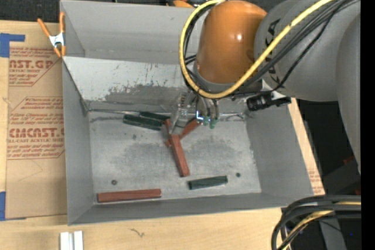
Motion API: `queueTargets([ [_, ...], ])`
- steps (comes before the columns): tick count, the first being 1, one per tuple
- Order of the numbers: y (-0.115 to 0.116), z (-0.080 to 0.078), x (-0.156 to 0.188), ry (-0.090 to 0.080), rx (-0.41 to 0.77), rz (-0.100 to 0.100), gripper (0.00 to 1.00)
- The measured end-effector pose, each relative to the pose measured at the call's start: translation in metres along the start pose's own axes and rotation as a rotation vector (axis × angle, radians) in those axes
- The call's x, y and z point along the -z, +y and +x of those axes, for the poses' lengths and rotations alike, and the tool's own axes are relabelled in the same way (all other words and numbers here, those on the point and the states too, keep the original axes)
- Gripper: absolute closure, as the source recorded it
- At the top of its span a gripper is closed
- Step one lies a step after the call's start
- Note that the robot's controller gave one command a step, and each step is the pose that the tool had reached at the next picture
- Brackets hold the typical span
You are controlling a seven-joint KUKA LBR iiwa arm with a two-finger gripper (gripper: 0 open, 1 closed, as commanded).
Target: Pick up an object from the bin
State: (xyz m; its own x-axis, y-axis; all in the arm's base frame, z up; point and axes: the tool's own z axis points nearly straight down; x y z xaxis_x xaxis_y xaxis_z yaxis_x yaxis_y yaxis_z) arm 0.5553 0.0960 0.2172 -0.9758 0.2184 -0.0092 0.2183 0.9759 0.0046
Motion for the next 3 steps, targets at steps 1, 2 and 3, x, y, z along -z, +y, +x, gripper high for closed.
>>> queueTargets([
  [1, 0.033, 0.084, -0.072, 0.021, 0.054, 0.007, 1.00],
  [2, 0.031, 0.079, -0.068, 0.010, 0.048, 0.004, 0.00],
  [3, -0.014, 0.056, -0.113, 0.011, -0.399, 0.009, 0.00],
])
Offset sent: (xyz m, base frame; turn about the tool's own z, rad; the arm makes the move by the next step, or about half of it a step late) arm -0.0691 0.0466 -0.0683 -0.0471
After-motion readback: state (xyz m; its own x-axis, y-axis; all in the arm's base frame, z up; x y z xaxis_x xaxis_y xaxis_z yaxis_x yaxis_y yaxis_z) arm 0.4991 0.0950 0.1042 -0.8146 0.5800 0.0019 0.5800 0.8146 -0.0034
